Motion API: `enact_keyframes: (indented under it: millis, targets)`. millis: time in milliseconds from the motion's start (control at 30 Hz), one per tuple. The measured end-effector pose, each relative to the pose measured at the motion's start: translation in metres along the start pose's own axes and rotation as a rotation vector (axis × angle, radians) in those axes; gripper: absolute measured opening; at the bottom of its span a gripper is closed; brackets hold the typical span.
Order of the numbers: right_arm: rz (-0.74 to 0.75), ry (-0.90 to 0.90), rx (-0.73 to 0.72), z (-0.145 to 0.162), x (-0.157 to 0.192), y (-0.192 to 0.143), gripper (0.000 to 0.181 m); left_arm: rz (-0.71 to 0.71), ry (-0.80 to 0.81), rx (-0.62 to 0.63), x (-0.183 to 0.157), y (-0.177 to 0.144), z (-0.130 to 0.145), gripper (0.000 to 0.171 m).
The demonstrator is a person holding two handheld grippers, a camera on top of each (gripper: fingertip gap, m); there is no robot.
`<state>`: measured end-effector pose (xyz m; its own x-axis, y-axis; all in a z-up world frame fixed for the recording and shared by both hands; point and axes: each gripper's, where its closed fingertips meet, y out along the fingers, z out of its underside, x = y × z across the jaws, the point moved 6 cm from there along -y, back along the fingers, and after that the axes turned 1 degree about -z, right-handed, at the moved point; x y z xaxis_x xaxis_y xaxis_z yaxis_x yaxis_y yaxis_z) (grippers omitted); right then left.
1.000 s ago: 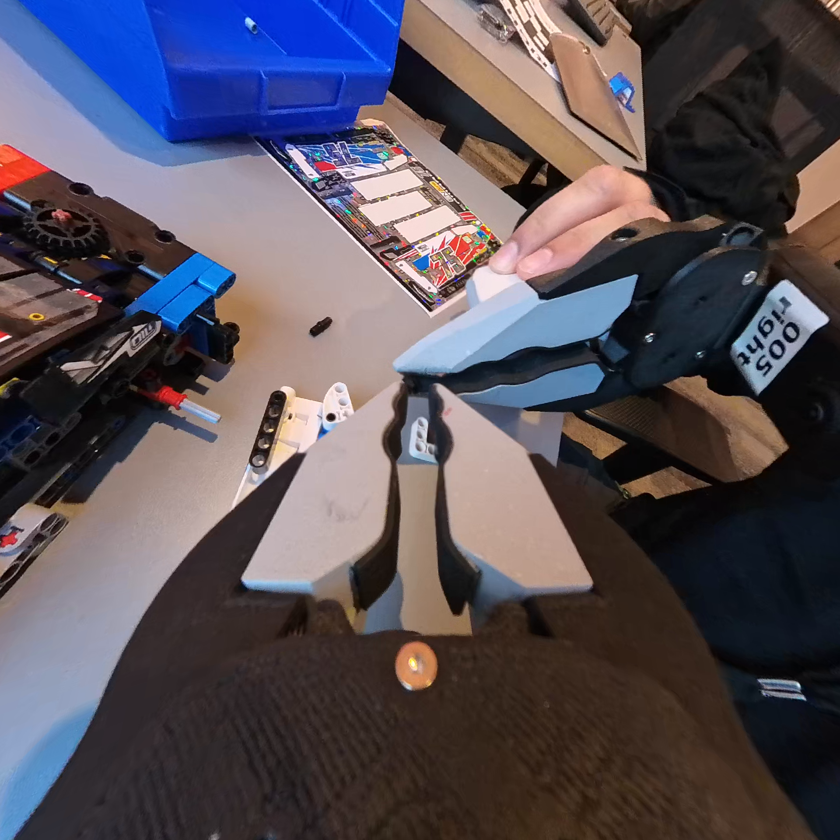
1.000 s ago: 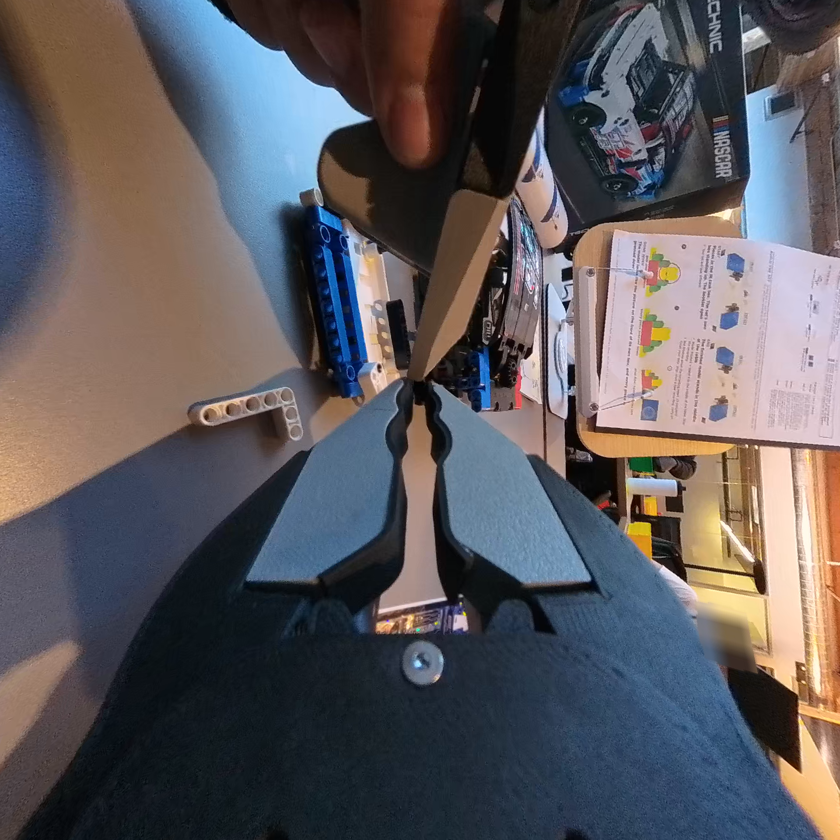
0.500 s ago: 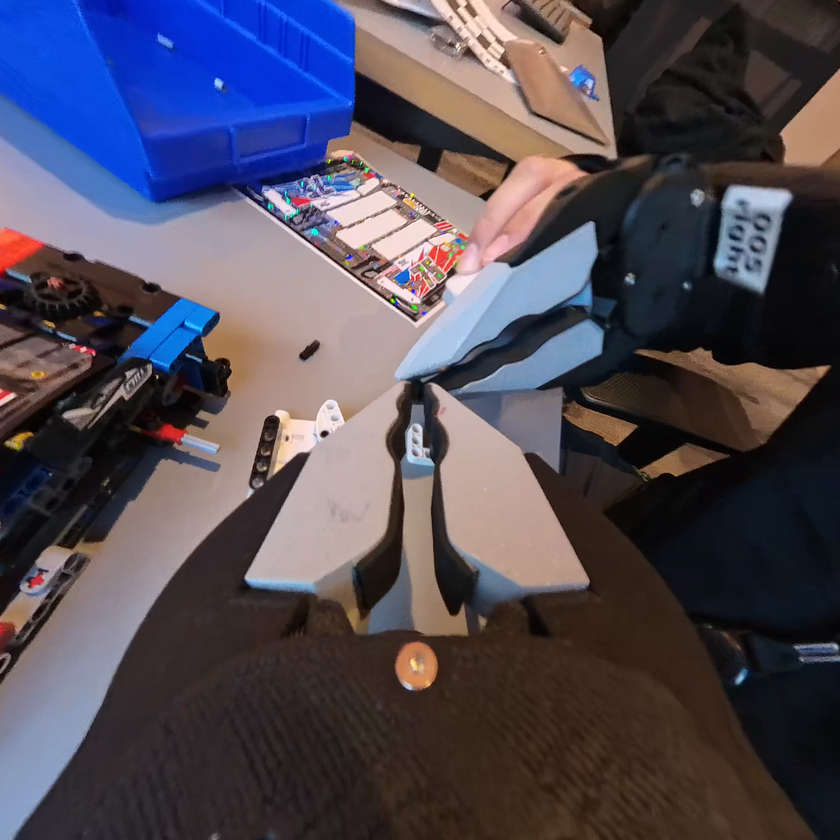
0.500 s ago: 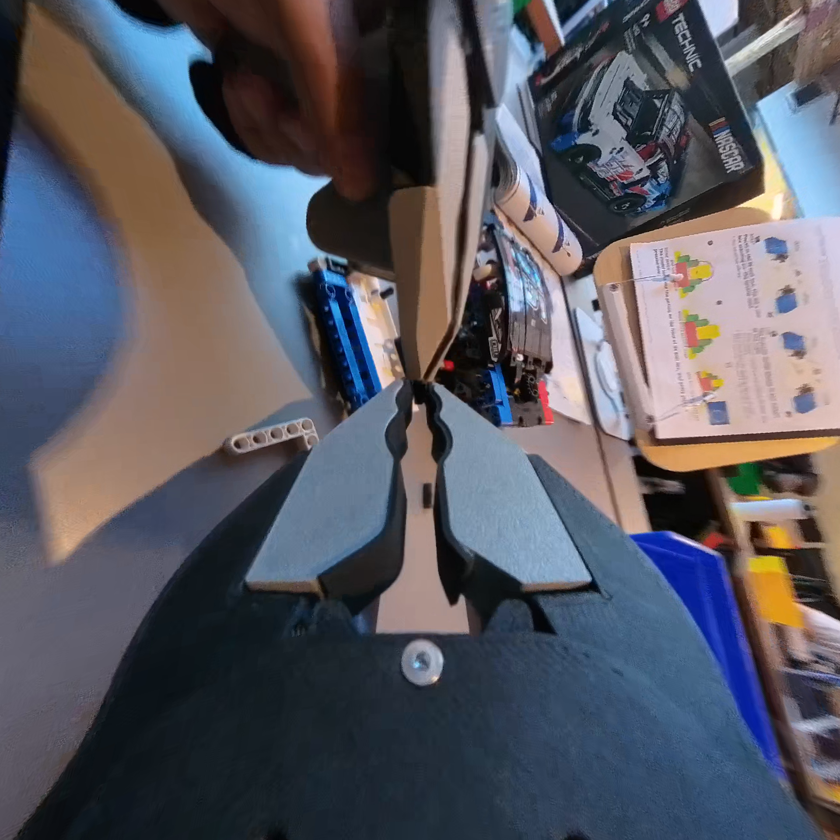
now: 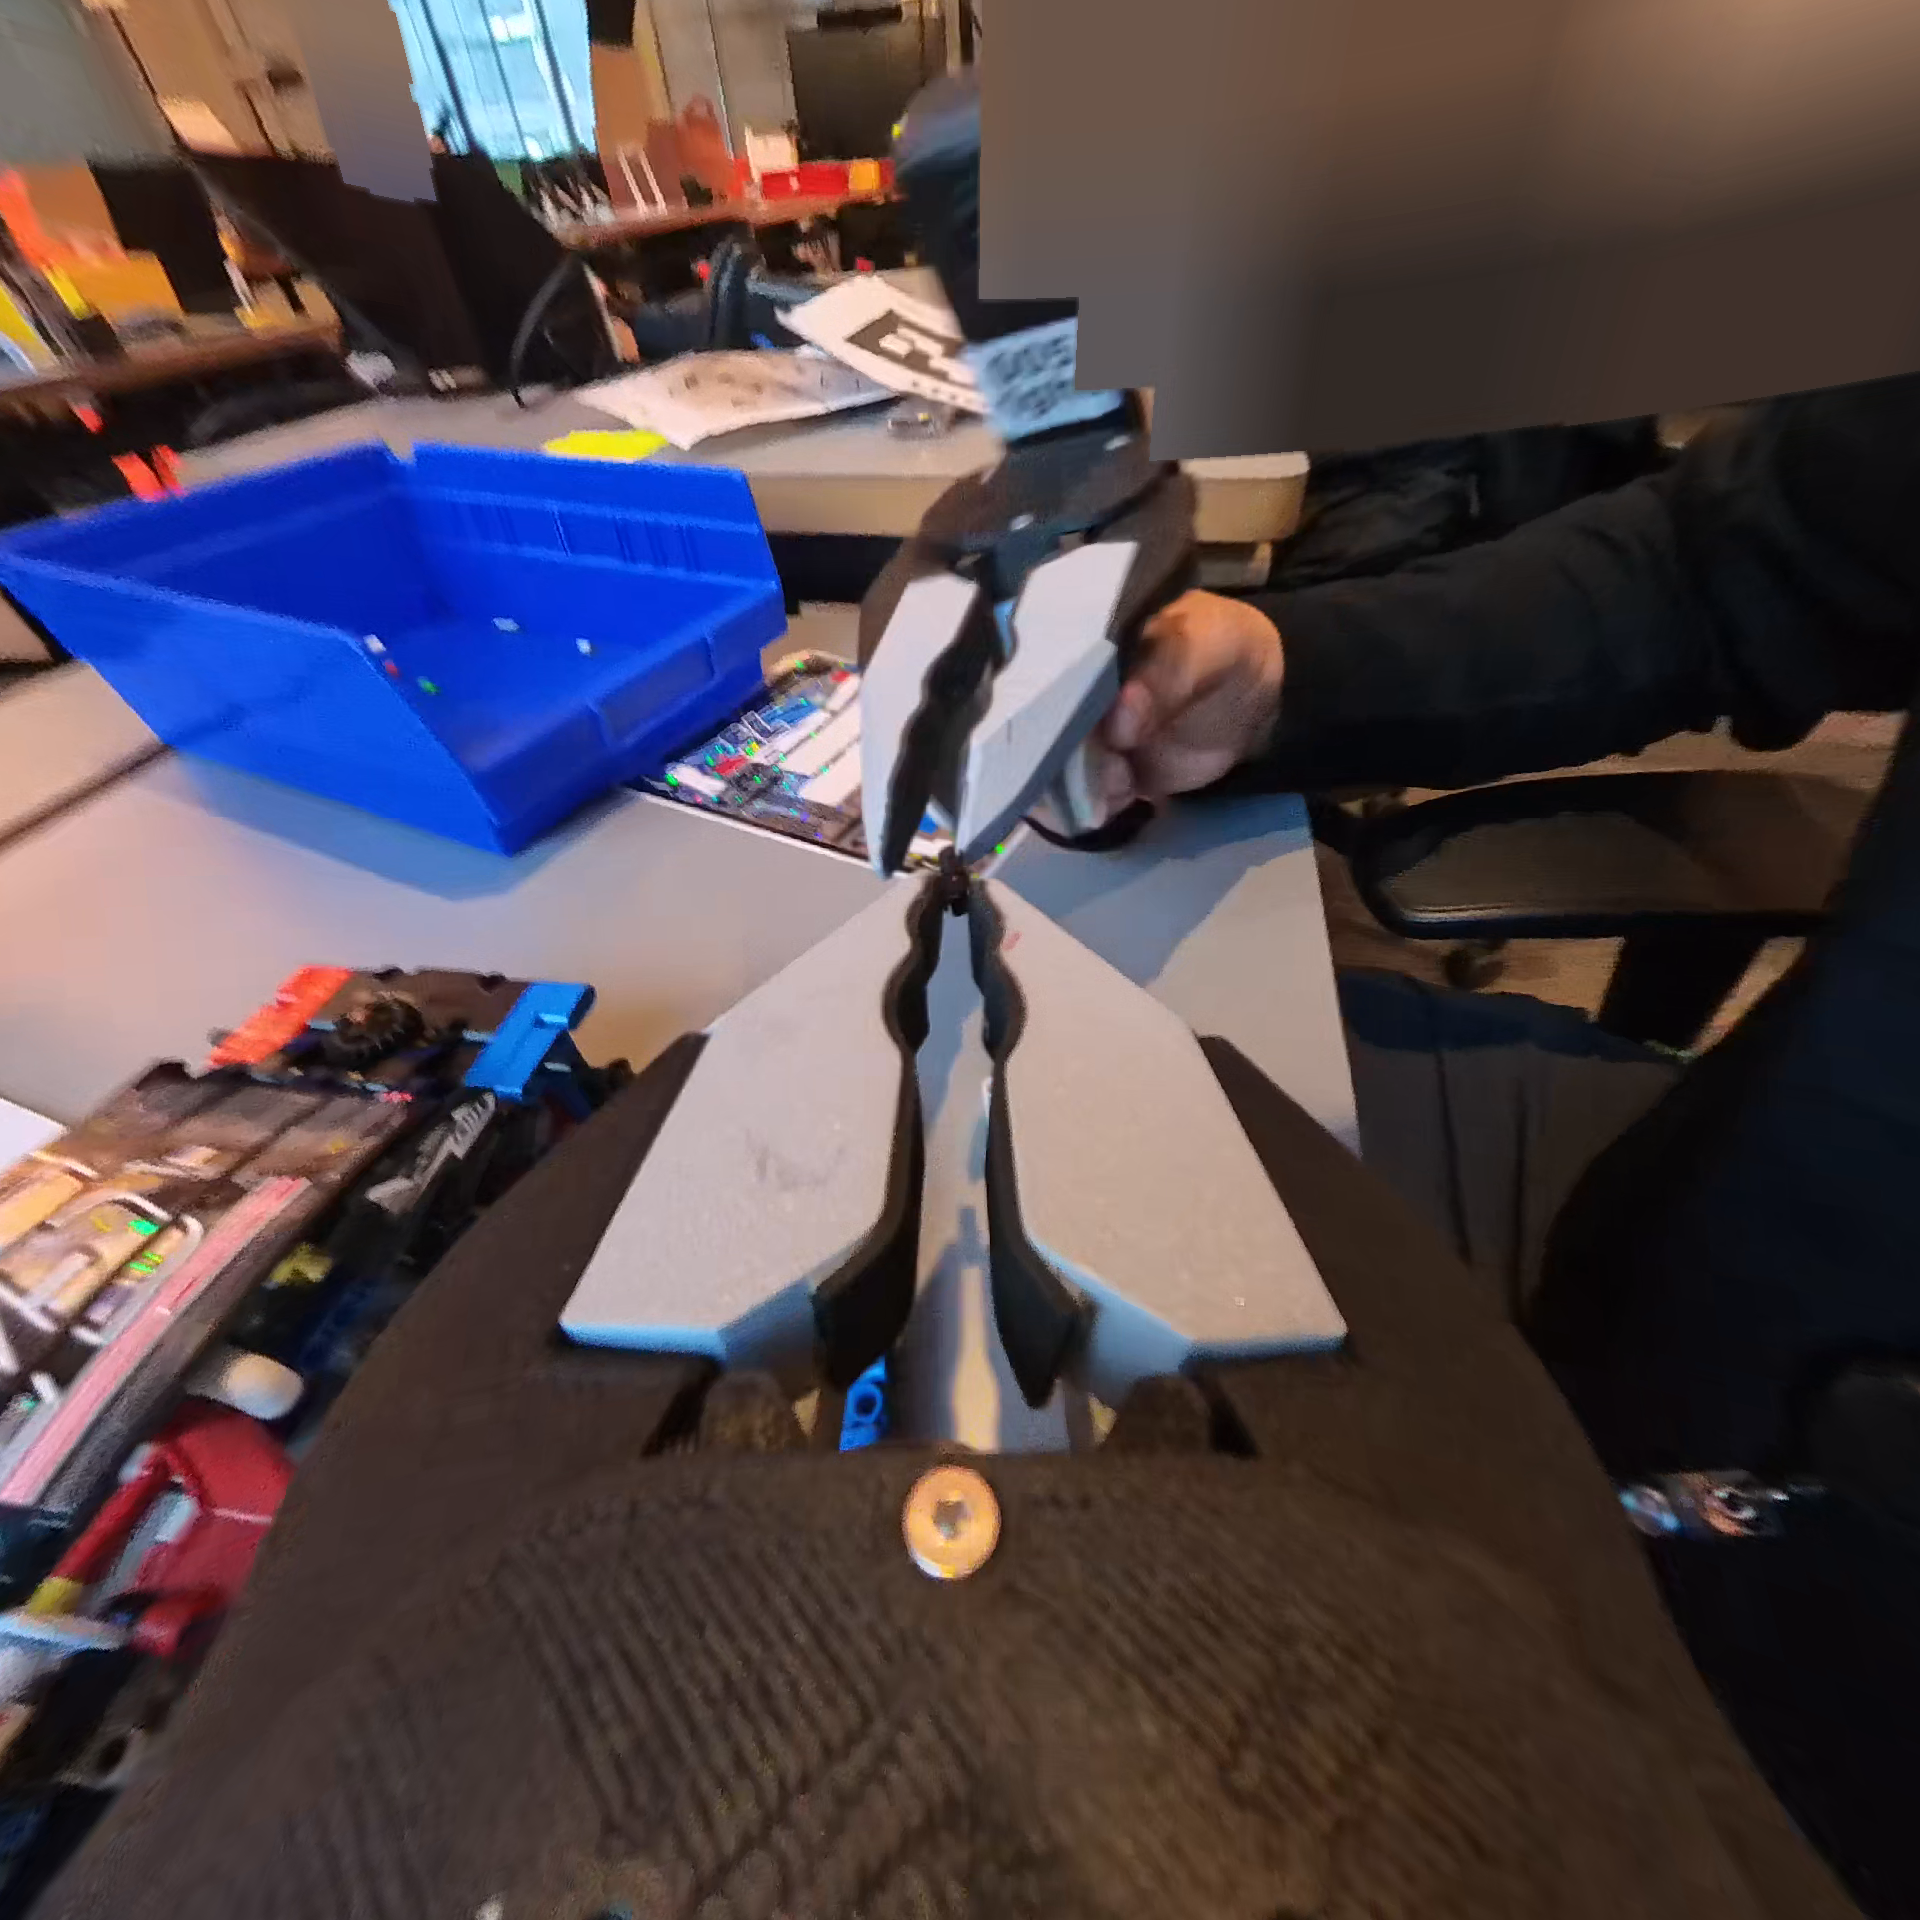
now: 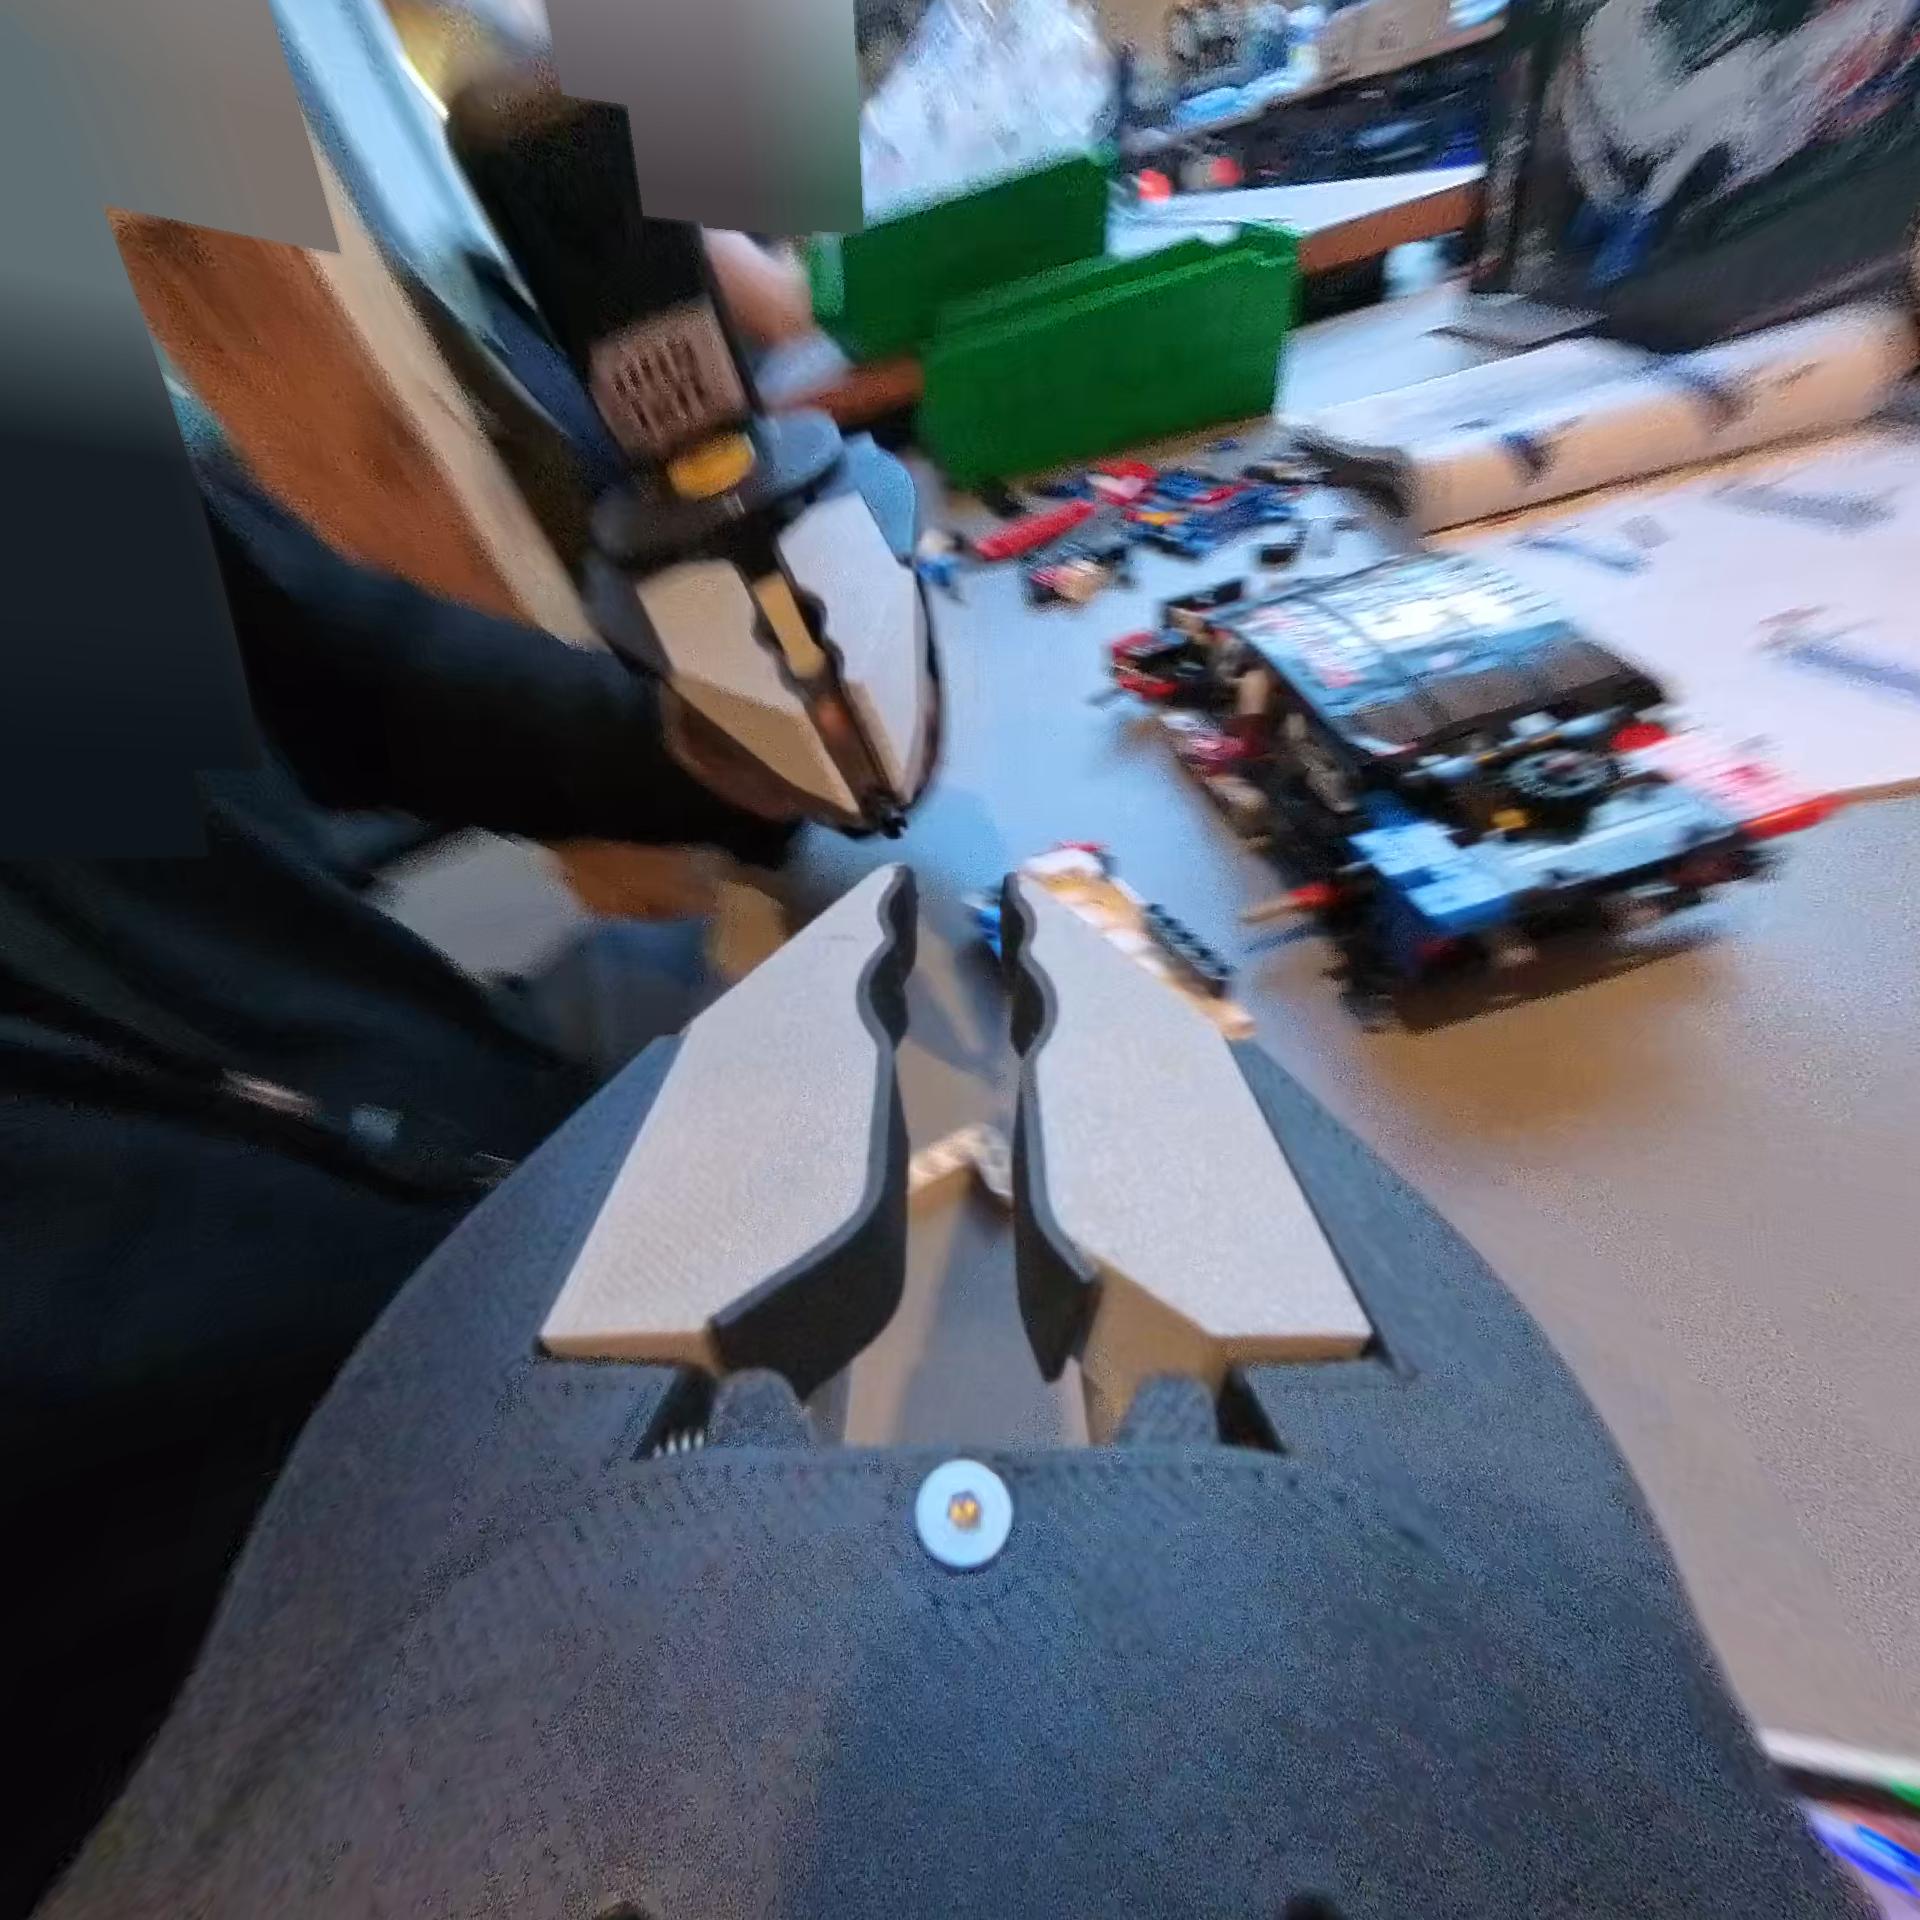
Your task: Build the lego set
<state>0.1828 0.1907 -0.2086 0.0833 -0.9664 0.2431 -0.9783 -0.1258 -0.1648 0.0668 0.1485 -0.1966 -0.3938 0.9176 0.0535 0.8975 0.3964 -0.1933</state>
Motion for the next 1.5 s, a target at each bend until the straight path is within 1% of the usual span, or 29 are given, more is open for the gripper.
enact_keyframes:
  millis: [33,100,167,267,367,433,533,700,900,967,1033,1067,1100,1200,1333,1433,1500]
  targets:
    - [-0.09,0.12,-0.05,-0.002,-0.001,-0.002,0.016,-0.02,0.045,-0.009,-0.002,-0.001,-0.002,0.002]
    - [-0.236,0.299,-0.138,-0.004,-0.003,-0.006,0.013,-0.05,0.127,-0.003,-0.006,0.0,-0.005,0.002]
    - [-0.303,0.37,-0.166,-0.003,-0.002,-0.005,0.007,-0.078,0.187,0.007,-0.009,0.002,-0.005,0.002]
    - [-0.313,0.383,-0.121,0.001,0.003,0.002,0.007,-0.108,0.229,0.012,-0.011,0.004,-0.005,0.002]
    - [-0.284,0.408,-0.086,0.003,0.0,0.007,0.011,-0.113,0.238,0.004,-0.012,0.005,-0.005,0.001]
    - [-0.307,0.419,-0.113,0.001,0.001,0.007,0.008,-0.113,0.247,0.009,-0.013,0.006,-0.004,0.002]
    - [-0.309,0.421,-0.111,0.001,0.001,0.007,0.001,-0.121,0.252,0.015,-0.012,0.007,-0.003,0.002]
    - [-0.281,0.418,-0.097,0.001,-0.001,0.008,0.001,-0.144,0.252,0.016,-0.011,0.007,-0.001,0.002]
    - [-0.298,0.443,-0.11,0.0,-0.002,0.007,0.001,-0.162,0.257,0.006,-0.011,0.008,-0.002,0.002]
    - [-0.241,0.411,-0.071,0.003,-0.006,0.008,0.001,-0.161,0.21,0.04,-0.007,0.01,0.004,0.002]
    - [-0.142,0.335,-0.01,0.006,-0.014,0.006,0.001,-0.169,0.099,0.136,0.003,0.014,0.015,0.003]
    - [-0.09,0.287,0.029,0.007,-0.018,0.004,0.001,-0.178,0.052,0.191,0.008,0.015,0.022,0.009]
    - [-0.034,0.237,0.087,0.01,-0.023,0.003,0.001,-0.174,0.017,0.247,0.01,0.016,0.028,0.015]
    - [0.07,0.09,0.267,0.017,-0.031,0.007,0.001,-0.18,-0.037,0.365,0.014,0.021,0.043,0.018]
    - [0.089,-0.041,0.446,0.021,-0.034,0.021,0.001,-0.213,-0.071,0.45,0.023,0.028,0.053,0.017]
    - [0.08,-0.082,0.527,0.018,-0.038,0.026,0.001,-0.201,-0.103,0.498,0.027,0.033,0.059,0.022]
    - [0.068,-0.085,0.58,0.016,-0.04,0.028,0.001,-0.198,-0.105,0.516,0.027,0.035,0.062,0.022]
